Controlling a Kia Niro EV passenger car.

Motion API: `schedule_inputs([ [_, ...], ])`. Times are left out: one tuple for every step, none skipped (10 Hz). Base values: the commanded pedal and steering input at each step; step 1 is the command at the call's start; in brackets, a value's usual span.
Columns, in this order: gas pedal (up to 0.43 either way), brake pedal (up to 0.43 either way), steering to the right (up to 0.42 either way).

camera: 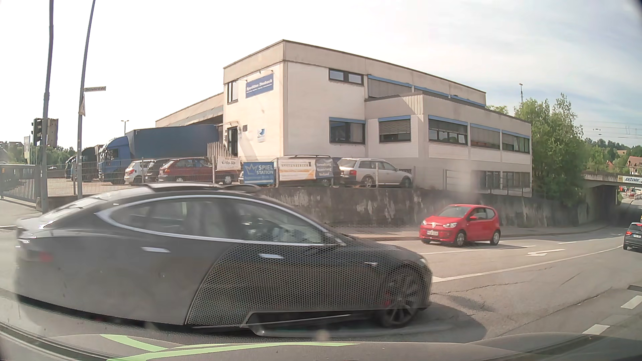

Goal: Follow the waypoints while adhering to traffic rules and regulations

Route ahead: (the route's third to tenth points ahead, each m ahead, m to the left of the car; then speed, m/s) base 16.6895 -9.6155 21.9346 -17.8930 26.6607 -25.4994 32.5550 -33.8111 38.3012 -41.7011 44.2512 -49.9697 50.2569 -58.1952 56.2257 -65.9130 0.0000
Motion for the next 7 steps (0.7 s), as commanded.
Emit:
schedule_inputs([
  [0.0, 0.341, 0.416],
  [0.0, 0.341, 0.416],
  [0.0, 0.341, 0.416],
  [0.0, 0.341, 0.416],
  [0.0, 0.341, 0.416],
  [0.0, 0.341, 0.416],
  [0.0, 0.341, 0.416],
])
